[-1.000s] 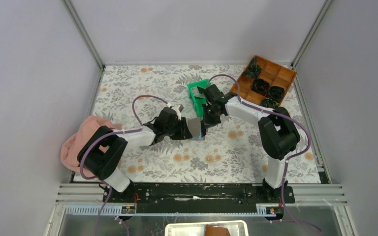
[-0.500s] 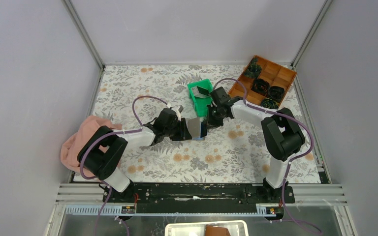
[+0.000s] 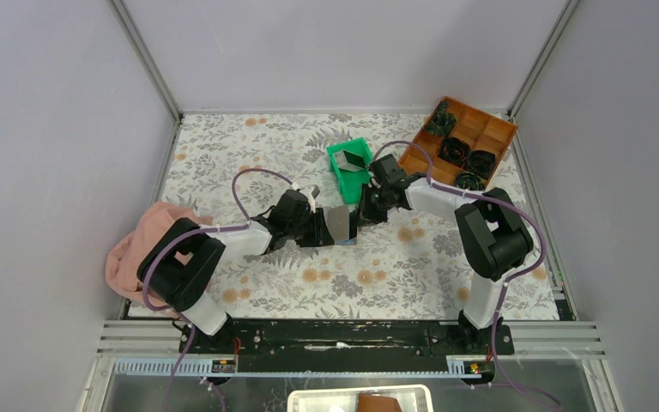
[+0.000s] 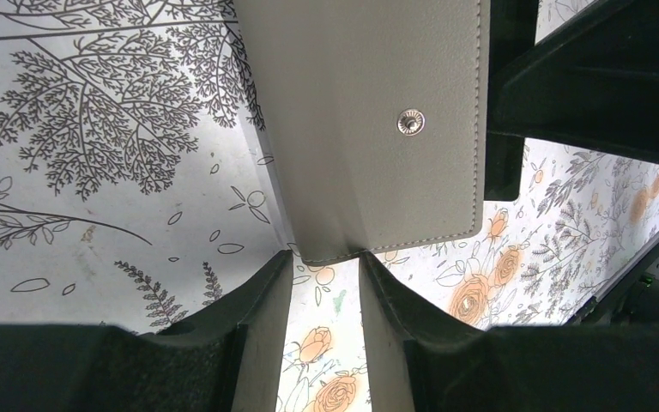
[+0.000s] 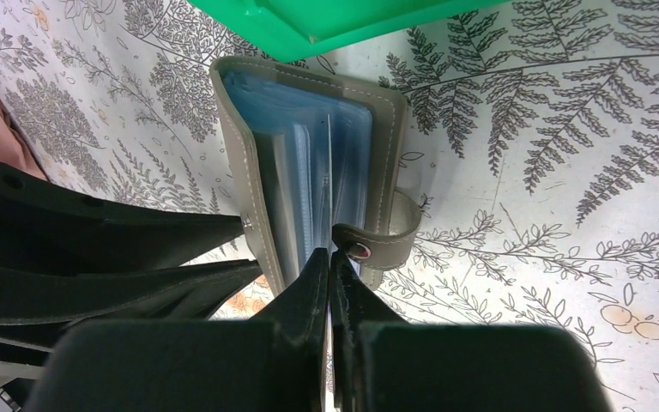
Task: Put the credit cards into the card holder
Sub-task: Open the card holder at the center of the board.
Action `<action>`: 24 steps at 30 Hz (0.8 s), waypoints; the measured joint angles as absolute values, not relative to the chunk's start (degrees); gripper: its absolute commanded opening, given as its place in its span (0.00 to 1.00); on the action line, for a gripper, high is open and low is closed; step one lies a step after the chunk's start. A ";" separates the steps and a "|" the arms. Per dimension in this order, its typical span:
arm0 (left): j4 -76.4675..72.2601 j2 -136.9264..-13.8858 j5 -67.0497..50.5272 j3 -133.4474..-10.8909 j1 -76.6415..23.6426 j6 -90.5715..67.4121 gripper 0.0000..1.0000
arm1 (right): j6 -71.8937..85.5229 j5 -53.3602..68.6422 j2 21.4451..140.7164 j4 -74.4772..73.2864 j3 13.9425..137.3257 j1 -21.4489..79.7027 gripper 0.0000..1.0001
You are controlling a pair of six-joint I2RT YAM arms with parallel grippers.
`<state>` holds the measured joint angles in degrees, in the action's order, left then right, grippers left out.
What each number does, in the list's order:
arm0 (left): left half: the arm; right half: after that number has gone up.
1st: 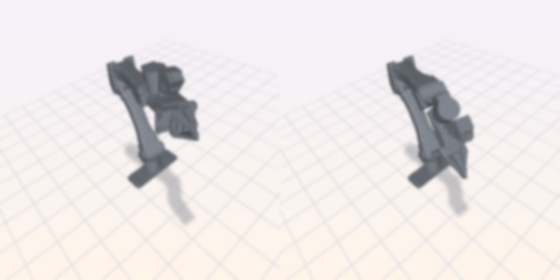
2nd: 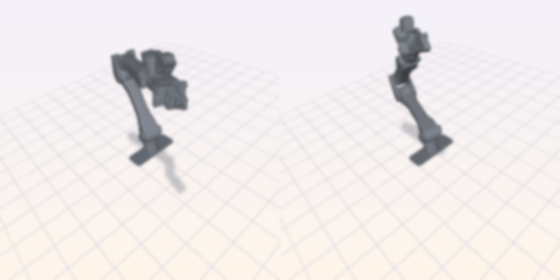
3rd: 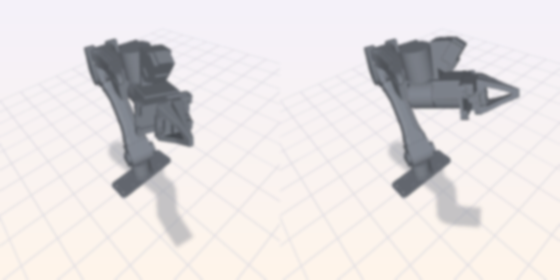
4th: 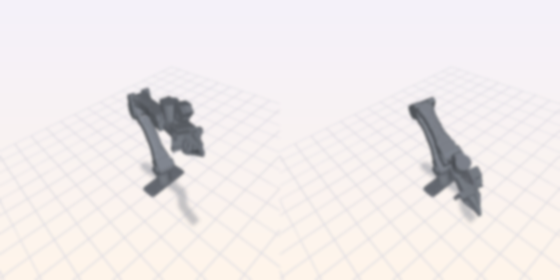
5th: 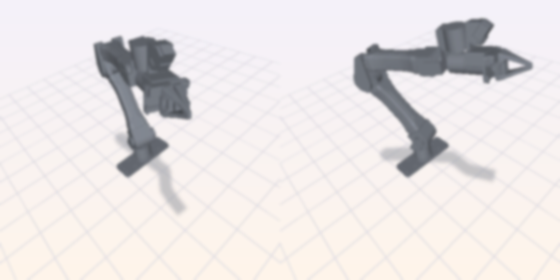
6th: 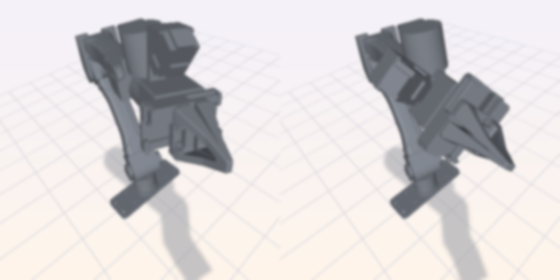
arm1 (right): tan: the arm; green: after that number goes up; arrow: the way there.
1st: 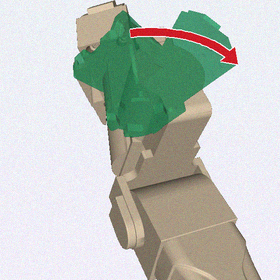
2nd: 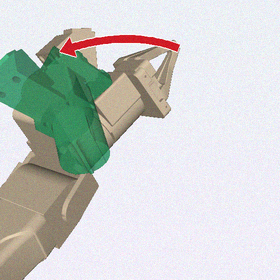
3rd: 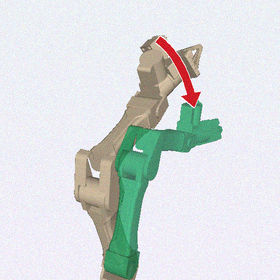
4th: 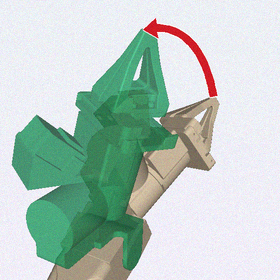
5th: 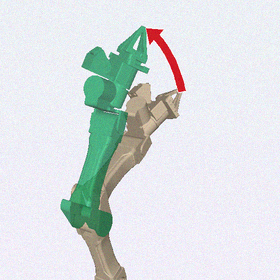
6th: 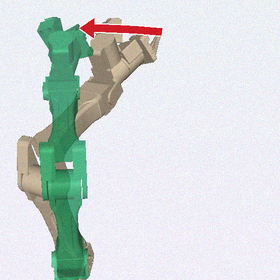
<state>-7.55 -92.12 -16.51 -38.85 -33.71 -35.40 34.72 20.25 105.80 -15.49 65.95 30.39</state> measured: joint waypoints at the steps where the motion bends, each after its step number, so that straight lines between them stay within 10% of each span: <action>1: -7.55 -92.18 -16.51 -38.85 -33.71 -35.38 0.41 | 34.81 20.51 105.80 -15.38 65.95 30.37 0.00; 24: -5.39 -89.17 -12.80 -38.24 -33.71 -35.35 0.43 | 34.57 22.22 105.58 -15.31 66.57 30.37 0.00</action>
<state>-5.39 -89.17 -12.80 -38.24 -33.71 -35.35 34.57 22.22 105.58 -15.31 66.57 30.37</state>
